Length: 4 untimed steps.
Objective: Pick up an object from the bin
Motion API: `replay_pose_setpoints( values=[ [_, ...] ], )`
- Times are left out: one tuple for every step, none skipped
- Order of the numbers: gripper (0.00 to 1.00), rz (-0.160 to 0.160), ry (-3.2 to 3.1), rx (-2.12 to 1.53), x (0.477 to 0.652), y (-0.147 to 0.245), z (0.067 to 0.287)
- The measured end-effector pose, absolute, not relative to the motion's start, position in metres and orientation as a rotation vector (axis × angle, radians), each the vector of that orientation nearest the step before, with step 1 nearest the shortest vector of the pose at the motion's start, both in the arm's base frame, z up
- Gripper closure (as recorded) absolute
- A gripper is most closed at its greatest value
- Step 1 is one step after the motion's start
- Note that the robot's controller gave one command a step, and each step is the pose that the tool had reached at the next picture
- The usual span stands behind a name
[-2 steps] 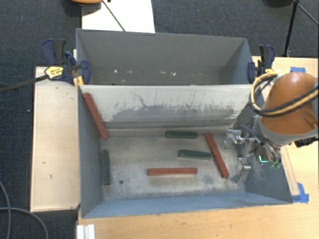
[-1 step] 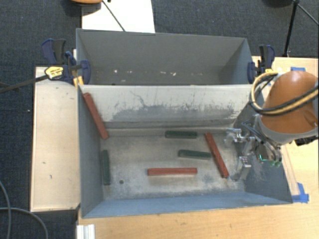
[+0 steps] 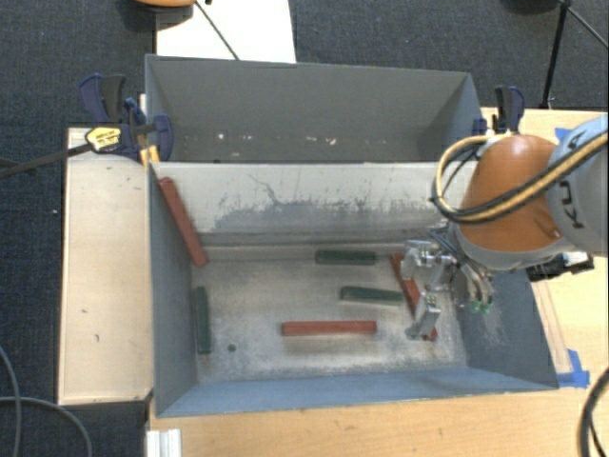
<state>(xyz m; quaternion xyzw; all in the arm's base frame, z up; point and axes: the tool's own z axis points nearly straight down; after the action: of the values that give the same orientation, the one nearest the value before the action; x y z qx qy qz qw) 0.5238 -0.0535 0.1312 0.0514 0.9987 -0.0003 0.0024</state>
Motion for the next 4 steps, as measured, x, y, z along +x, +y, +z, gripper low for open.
replay_pose_setpoints(
  values=[
    [0.00, 0.004, 3.134, 0.113, 0.561, -0.083, 0.097],
    [0.00, -0.002, 3.134, 0.094, 0.566, -0.104, 0.088],
    [0.00, -0.004, 3.139, 0.048, 0.556, -0.091, 0.080],
    [1.00, 0.001, 3.136, 0.171, 0.548, -0.045, 0.071]
  ],
)
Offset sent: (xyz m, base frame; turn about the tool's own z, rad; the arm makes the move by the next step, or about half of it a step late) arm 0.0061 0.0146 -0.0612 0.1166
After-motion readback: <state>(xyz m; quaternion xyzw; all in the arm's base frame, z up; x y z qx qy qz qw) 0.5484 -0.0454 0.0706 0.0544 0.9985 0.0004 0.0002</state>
